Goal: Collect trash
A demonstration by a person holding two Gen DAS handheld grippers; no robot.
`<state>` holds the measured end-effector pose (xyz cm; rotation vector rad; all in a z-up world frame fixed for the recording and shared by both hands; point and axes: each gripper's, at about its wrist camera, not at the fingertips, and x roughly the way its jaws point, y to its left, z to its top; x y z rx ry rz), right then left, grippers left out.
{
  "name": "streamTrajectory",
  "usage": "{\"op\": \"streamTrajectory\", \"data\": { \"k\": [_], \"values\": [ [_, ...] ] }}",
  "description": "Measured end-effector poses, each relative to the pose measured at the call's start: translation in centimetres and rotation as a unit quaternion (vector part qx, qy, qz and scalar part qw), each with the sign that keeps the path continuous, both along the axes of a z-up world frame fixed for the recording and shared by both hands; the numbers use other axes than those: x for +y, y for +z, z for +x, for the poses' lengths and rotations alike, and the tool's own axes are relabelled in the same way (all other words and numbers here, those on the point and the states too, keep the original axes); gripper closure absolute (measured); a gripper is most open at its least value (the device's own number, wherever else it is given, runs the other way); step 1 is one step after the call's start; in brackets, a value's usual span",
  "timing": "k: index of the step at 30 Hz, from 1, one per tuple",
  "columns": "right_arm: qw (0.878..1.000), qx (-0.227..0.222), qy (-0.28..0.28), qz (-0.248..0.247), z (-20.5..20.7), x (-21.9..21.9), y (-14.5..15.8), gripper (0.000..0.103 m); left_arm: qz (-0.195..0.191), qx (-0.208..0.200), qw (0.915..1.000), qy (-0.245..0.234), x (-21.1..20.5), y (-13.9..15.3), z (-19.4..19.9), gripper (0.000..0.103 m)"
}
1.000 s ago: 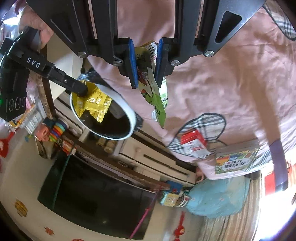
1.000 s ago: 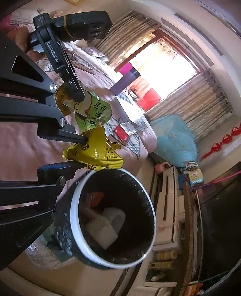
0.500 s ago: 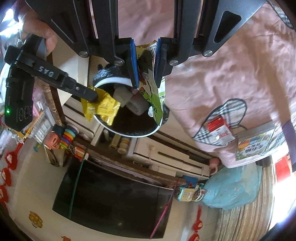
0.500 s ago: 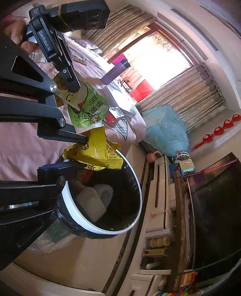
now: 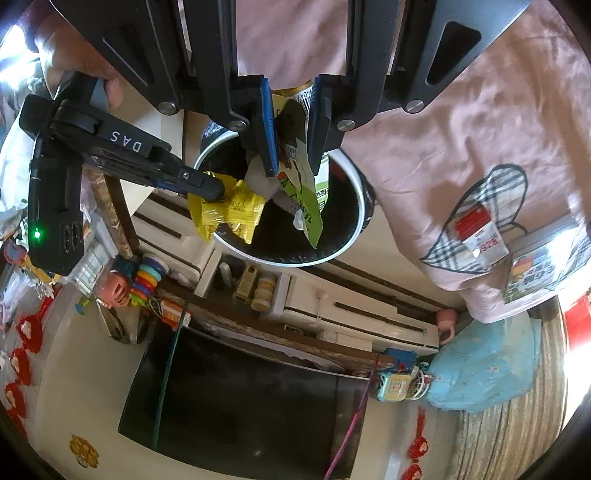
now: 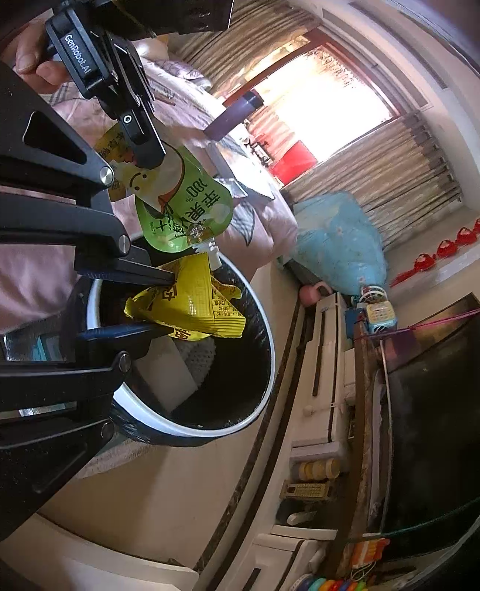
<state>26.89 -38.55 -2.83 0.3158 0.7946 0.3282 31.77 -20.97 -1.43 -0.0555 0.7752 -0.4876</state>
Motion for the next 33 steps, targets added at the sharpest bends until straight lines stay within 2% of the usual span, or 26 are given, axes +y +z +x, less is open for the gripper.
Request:
{"op": "streamTrajectory", "data": {
  "k": [11, 22, 23, 25, 26, 27, 28, 30, 33],
  "values": [
    [0.999, 0.026, 0.002, -0.021, 2.5, -0.8, -0.7, 0.083, 0.004, 0.015, 0.9998, -0.012, -2.3, -0.9, 3.1, 0.092],
    [0.998, 0.047, 0.006, -0.04, 4.0, -0.9, -1.7, 0.083, 0.005, 0.033, 0.9994, -0.009, -3.0, -1.6, 4.0, 0.092],
    [0.998, 0.048, 0.007, -0.04, 4.1, -0.9, -1.8, 0.081, 0.005, 0.038, 0.9992, -0.008, -3.0, -1.6, 4.1, 0.088],
    [0.998, 0.049, 0.002, -0.04, 4.3, -1.1, -1.8, 0.07, 0.006, 0.044, 0.999, 0.001, -2.9, -1.6, 4.2, 0.071],
    [0.998, 0.051, 0.001, -0.035, 4.4, -1.3, -1.8, 0.068, 0.005, 0.04, 0.9991, 0.007, -2.7, -1.4, 4.1, 0.055],
    [0.998, 0.052, -0.002, -0.029, 4.4, -1.4, -1.8, 0.063, 0.004, 0.036, 0.9992, 0.013, -2.5, -1.2, 4.0, 0.045],
    [0.998, 0.051, -0.003, -0.023, 4.3, -1.6, -1.7, 0.055, 0.003, 0.032, 0.9993, 0.018, -2.2, -1.0, 3.8, 0.044],
    [0.999, 0.047, -0.007, -0.017, 4.2, -1.9, -1.5, 0.046, 0.0, 0.029, 0.9994, 0.021, -1.8, -0.7, 3.5, 0.043],
    [0.999, 0.038, -0.014, -0.006, 3.5, -2.0, -1.0, 0.039, -0.006, 0.027, 0.9992, 0.03, -0.9, -0.6, 2.8, 0.038]
  ]
}}
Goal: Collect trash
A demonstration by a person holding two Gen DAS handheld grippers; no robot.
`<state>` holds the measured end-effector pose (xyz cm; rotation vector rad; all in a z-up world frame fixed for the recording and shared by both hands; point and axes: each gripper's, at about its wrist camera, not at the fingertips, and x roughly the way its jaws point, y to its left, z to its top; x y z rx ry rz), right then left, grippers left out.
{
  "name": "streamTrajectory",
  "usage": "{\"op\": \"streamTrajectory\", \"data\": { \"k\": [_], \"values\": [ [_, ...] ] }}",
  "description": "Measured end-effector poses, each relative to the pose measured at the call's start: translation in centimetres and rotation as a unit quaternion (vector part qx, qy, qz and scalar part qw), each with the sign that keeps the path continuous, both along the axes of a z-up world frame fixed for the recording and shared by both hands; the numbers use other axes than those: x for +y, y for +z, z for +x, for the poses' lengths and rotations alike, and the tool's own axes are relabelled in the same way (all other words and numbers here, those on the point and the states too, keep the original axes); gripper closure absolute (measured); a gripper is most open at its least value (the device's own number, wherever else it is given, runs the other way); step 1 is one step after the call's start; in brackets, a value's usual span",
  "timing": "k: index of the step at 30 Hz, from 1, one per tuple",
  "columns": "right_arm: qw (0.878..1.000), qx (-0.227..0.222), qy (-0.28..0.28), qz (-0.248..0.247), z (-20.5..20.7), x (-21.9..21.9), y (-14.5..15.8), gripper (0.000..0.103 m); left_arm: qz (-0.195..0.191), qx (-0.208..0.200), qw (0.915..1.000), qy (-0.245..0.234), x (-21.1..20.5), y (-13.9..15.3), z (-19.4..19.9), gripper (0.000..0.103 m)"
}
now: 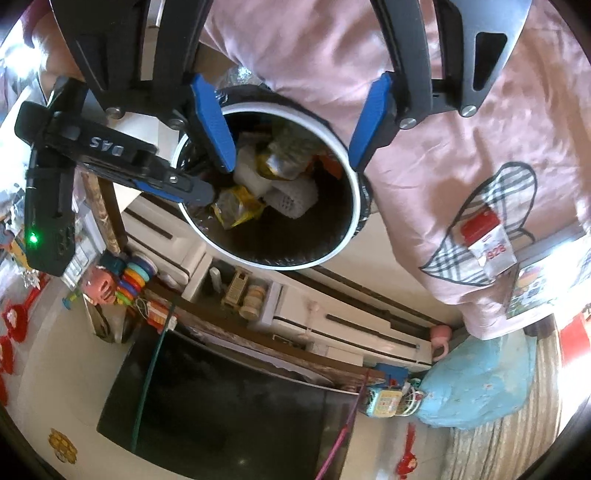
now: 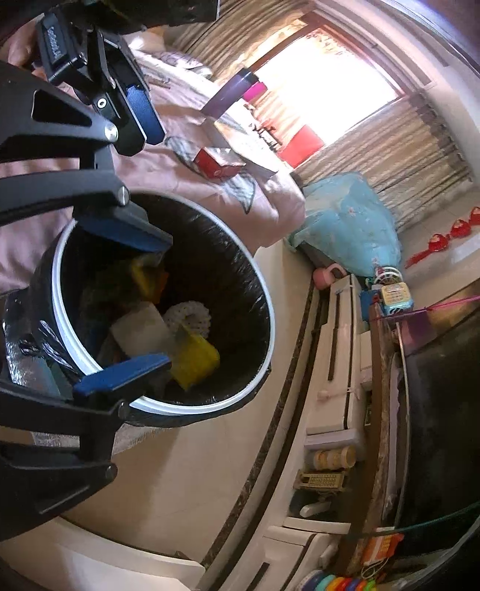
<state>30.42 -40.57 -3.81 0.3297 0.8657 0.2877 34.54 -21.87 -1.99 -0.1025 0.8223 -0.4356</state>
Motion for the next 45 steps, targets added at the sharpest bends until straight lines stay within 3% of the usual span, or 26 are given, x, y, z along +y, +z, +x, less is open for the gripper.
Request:
{"op": "streamTrajectory", "data": {
  "k": [4, 12, 25, 32, 35, 38, 42, 45],
  "values": [
    [1.0, -0.016, -0.005, 0.011, -1.2, 0.2, 0.8, 0.026, -0.003, -0.003, 0.9999, 0.01, 1.3, 0.1, -1.5, 0.034],
    [0.999, -0.028, -0.021, 0.038, -4.2, 0.8, 1.7, 0.015, -0.011, -0.002, 0.9996, 0.024, 4.1, 0.1, -4.7, 0.033],
    [0.997, -0.049, -0.028, 0.048, -10.6, 3.3, 2.2, 0.01, -0.019, -0.016, 0.9987, 0.044, 8.9, 0.4, -11.9, 0.03],
    [0.994, -0.102, -0.027, 0.023, -14.3, 5.3, 4.1, 0.01, -0.021, -0.068, 0.996, 0.054, 11.5, 2.1, -16.7, 0.027],
    [0.986, -0.162, -0.037, -0.016, -16.5, 6.4, 6.2, 0.002, -0.018, -0.129, 0.9894, 0.065, 12.5, 3.5, -19.8, 0.019],
    [0.967, -0.238, -0.057, -0.068, -19.2, 7.7, 7.7, 0.0, 0.0, -0.197, 0.9755, 0.097, 13.1, 4.0, -23.0, 0.001],
    [0.951, -0.284, -0.068, -0.103, -20.6, 8.9, 7.7, 0.0, 0.028, -0.252, 0.959, 0.127, 13.2, 3.7, -26.0, 0.001],
    [0.948, -0.289, -0.07, -0.114, -20.9, 9.5, 6.9, 0.0, 0.04, -0.259, 0.9549, 0.139, 13.0, 3.1, -27.2, 0.001]
  ]
}}
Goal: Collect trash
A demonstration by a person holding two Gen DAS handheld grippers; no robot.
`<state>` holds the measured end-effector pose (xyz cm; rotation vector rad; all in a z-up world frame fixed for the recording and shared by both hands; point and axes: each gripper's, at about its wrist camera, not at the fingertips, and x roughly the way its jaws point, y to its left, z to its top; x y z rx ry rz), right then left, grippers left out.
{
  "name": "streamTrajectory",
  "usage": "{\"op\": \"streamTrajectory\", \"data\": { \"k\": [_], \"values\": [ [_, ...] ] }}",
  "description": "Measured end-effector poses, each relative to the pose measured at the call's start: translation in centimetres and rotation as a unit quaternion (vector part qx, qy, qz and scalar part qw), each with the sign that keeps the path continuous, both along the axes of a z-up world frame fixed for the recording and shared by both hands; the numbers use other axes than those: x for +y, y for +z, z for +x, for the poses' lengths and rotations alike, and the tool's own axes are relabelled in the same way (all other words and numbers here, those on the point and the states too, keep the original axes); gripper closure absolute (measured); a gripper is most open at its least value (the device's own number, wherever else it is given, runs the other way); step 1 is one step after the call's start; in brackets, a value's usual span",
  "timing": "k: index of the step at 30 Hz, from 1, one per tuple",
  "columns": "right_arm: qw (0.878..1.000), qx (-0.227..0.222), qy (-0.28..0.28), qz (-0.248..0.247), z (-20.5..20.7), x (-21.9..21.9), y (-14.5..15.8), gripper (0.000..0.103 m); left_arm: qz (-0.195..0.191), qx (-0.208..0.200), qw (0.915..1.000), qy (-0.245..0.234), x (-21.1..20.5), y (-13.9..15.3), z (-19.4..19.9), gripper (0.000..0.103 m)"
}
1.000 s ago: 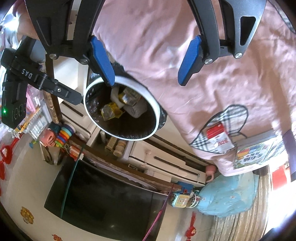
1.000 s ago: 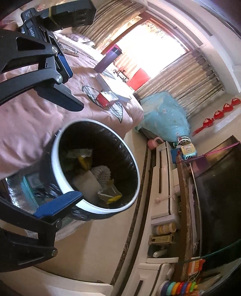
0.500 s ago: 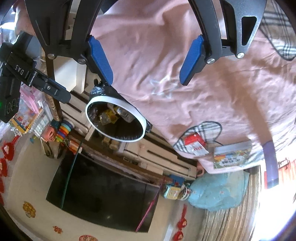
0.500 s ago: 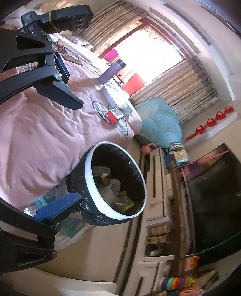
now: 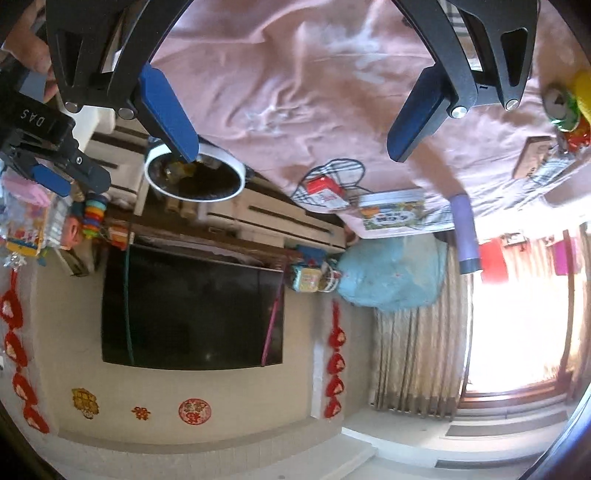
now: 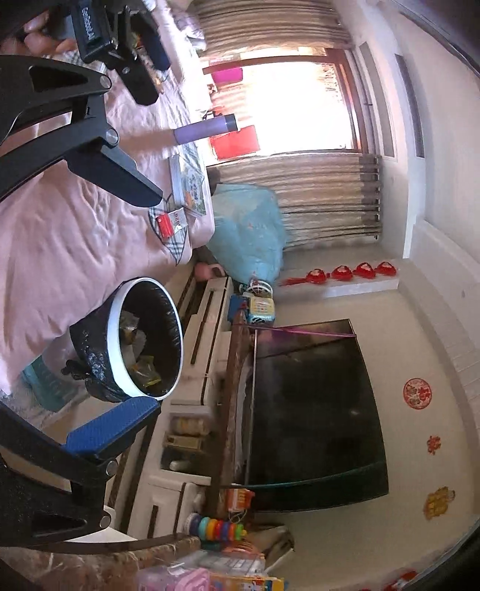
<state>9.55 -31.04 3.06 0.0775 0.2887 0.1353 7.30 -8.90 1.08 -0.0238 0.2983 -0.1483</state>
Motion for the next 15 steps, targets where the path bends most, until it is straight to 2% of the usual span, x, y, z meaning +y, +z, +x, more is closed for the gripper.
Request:
{"op": "streamTrajectory", "data": {
  "k": [6, 15],
  "values": [
    [1.0, 0.011, -0.002, -0.002, 0.0, 0.2, -1.0, 0.0, 0.013, 0.0, 0.9996, 0.024, -0.6, -0.9, -0.4, 0.001],
    [1.0, -0.01, -0.019, 0.006, -1.0, -0.3, -1.0, 0.0, 0.018, 0.0, 0.9988, 0.047, -1.1, -1.3, 0.2, 0.001]
  ]
}}
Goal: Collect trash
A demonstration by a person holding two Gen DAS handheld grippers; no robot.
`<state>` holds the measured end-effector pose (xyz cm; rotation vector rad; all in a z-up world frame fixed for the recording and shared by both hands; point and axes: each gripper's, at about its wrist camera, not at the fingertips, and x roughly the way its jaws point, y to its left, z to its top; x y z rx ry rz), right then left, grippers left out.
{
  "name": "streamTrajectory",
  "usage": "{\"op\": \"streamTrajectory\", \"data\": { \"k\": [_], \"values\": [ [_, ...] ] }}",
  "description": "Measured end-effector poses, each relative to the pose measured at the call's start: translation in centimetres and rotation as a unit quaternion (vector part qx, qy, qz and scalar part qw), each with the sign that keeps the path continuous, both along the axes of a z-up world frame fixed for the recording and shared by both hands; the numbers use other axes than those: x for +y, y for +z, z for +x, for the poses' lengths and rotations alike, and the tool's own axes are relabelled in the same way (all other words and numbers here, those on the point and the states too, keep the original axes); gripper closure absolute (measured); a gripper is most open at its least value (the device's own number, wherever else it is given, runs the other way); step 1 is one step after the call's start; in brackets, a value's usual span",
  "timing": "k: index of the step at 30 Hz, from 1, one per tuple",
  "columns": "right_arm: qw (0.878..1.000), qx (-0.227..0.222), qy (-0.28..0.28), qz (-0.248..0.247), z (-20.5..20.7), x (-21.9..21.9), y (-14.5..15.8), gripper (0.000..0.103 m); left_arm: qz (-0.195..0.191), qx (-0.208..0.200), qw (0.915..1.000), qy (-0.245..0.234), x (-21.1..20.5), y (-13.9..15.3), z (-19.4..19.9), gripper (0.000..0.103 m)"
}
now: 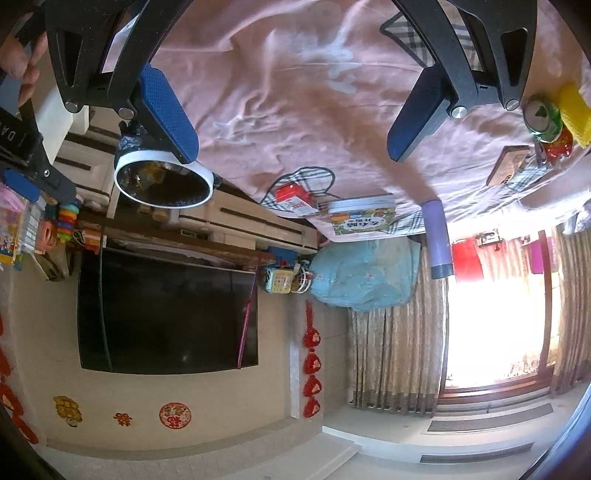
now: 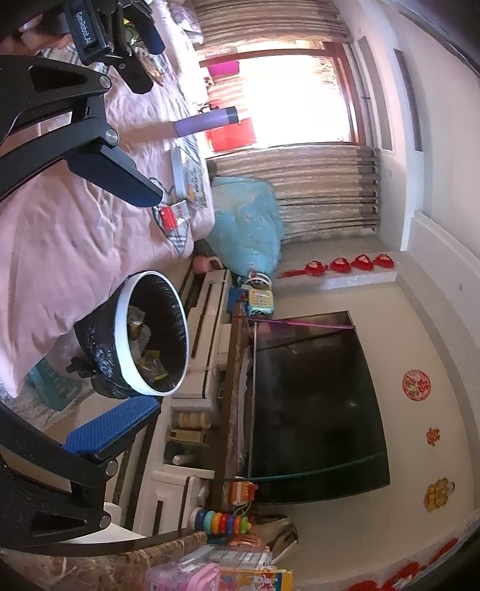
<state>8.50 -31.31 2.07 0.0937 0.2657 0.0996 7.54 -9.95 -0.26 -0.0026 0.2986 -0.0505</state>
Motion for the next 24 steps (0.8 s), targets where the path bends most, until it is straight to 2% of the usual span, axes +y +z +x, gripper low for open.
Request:
{"op": "streamTrajectory", "data": {
  "k": [24],
  "values": [
    [1.0, 0.004, 0.009, -0.002, -0.04, 0.35, 0.05, 0.0, -0.006, -0.001, 0.9999, -0.008, 0.63, -0.31, 0.24, 0.001]
  ]
}}
